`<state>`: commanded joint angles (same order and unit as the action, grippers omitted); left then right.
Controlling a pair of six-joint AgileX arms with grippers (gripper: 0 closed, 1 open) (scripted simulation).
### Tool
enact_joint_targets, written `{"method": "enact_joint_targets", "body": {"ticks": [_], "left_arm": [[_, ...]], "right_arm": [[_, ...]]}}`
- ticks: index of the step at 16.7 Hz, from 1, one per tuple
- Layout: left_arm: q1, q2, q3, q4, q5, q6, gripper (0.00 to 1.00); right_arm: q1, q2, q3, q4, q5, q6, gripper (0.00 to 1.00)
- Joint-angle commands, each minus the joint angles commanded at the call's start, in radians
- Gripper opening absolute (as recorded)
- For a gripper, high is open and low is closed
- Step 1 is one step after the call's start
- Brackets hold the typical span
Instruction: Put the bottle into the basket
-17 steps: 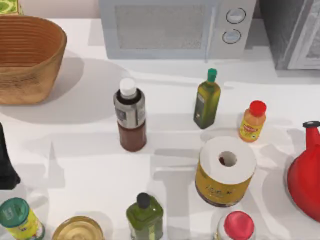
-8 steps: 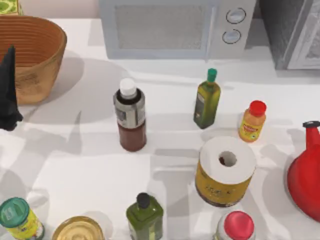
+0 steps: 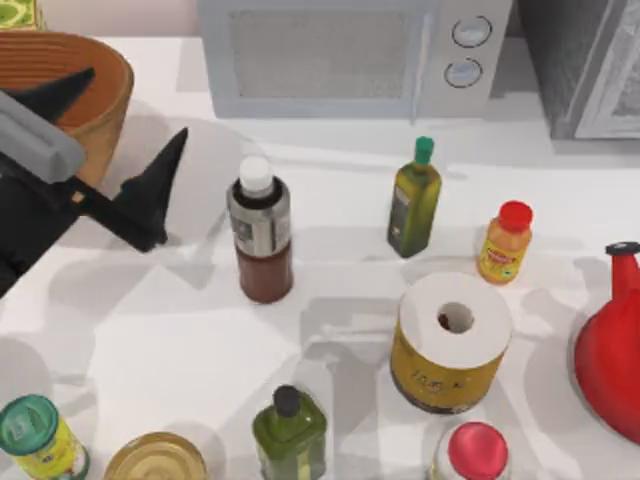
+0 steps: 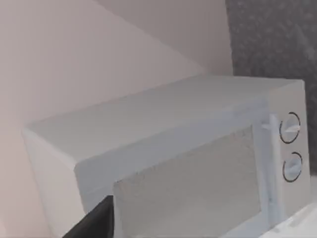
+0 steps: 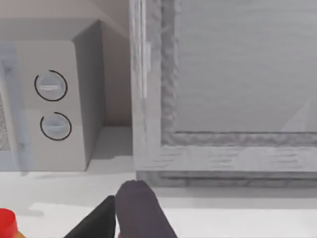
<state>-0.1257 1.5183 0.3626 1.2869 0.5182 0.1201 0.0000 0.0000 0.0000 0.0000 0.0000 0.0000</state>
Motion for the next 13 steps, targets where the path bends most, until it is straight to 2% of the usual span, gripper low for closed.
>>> {"method": "enact_joint_targets", "body": {"ticks": [3, 6, 13], "left_arm": [[-0.072, 0.236, -0.027, 0.155, 0.023, -0.019, 1.0], [-0.13, 0.378, -0.071, 0.241, 0.027, -0.035, 1.0], [-0.149, 0.421, -0.092, 0.259, 0.025, -0.041, 1.0]], "right_arm": [[0.0, 0.0, 0.0, 0.0, 0.0, 0.0, 1.0], [0.0, 0.0, 0.0, 0.0, 0.0, 0.0, 1.0], [0.0, 0.0, 0.0, 0.0, 0.0, 0.0, 1.0]]}}
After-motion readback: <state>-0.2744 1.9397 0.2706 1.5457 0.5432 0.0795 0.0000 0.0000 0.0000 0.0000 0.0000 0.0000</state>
